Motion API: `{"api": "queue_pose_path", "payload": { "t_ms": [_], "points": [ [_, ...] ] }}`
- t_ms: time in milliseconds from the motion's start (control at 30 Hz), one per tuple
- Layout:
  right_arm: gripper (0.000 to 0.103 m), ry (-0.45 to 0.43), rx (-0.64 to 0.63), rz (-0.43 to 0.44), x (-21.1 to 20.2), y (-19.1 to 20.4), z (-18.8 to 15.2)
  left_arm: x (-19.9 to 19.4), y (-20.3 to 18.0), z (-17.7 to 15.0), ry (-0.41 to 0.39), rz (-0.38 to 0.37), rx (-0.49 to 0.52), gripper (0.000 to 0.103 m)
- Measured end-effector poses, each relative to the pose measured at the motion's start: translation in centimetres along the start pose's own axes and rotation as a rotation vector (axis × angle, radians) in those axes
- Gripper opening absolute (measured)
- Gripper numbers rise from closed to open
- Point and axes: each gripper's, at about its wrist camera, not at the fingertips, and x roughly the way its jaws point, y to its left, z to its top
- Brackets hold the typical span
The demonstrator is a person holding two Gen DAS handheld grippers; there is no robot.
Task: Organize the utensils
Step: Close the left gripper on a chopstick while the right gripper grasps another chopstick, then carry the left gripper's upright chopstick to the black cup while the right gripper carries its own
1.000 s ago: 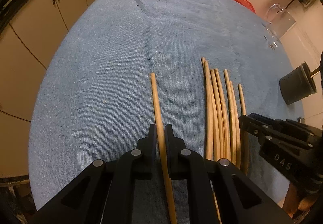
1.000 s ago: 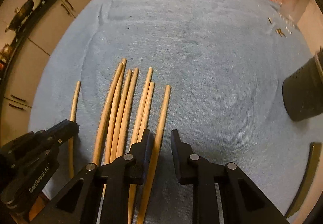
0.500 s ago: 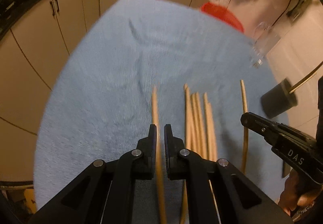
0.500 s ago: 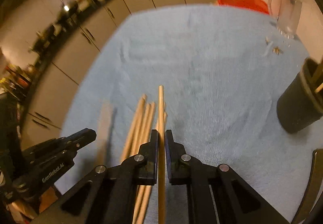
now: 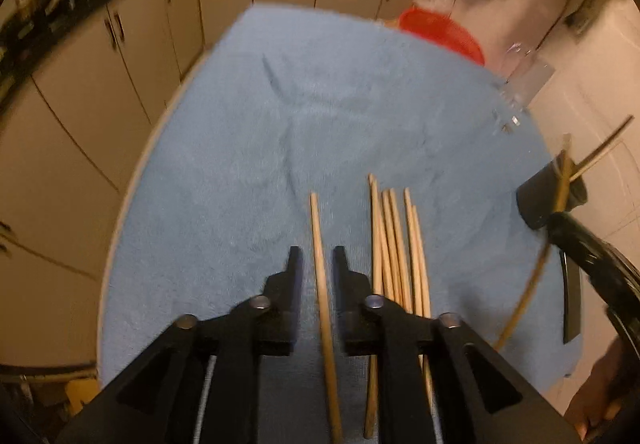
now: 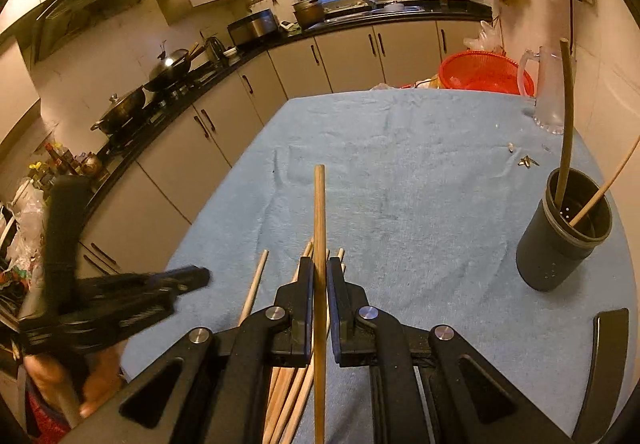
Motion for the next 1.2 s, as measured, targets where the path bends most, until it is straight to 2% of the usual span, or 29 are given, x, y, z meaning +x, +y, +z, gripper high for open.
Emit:
{"api": "queue_pose_path", "payload": {
  "t_ms": [100,200,433,500,533,600,700,800,933,1033,1200],
  "points": [
    [0.007,-0.003,0.001,0.005,0.0,-0.1,0.1,2.3,0.2,0.3,0.065,0.006,-0.007,0.025],
    [0.007,0.000,0.001,0.015,0.2,-0.2,0.1,4.4,0.2,0.5,0.123,0.043,-0.022,0.026],
    [0.007,0.005,0.004,0.035,0.4,-0.9,0.4,6.9,-0.8,0.9,0.177,0.070,-0.004,0.026],
    [0.007,0.003,0.006,0.035,0.4,-0.9,0.3,7.3,-1.2,1.0,0.168,0.099,0.017,0.026],
    [0.007,0.005,0.009,0.037,0.4,-1.0,0.3,7.4,-1.4,1.0,0.165,0.115,0.023,0.025],
    [0.007,0.008,0.014,0.039,0.4,-1.1,0.3,7.6,-1.5,1.1,0.155,0.150,0.033,0.010],
    [0.007,0.004,0.014,0.040,0.3,-1.0,0.3,7.5,-1.2,1.1,0.146,0.126,0.023,0.006],
    [0.007,-0.003,0.015,0.042,0.1,-0.9,0.2,6.0,-0.6,0.7,0.098,0.053,-0.001,0.006],
    [0.007,-0.028,0.013,0.043,-0.7,-0.8,0.1,2.0,-0.4,0.2,-0.012,0.002,-0.007,0.006],
    [0.007,-0.056,0.010,0.042,-1.5,-0.6,-0.1,-1.3,-0.4,-0.4,-0.101,-0.018,-0.004,0.006],
    [0.007,-0.093,0.003,0.043,-2.6,-0.3,-0.7,-5.0,-0.8,-1.2,-0.193,-0.043,0.005,0.006]
  ]
}}
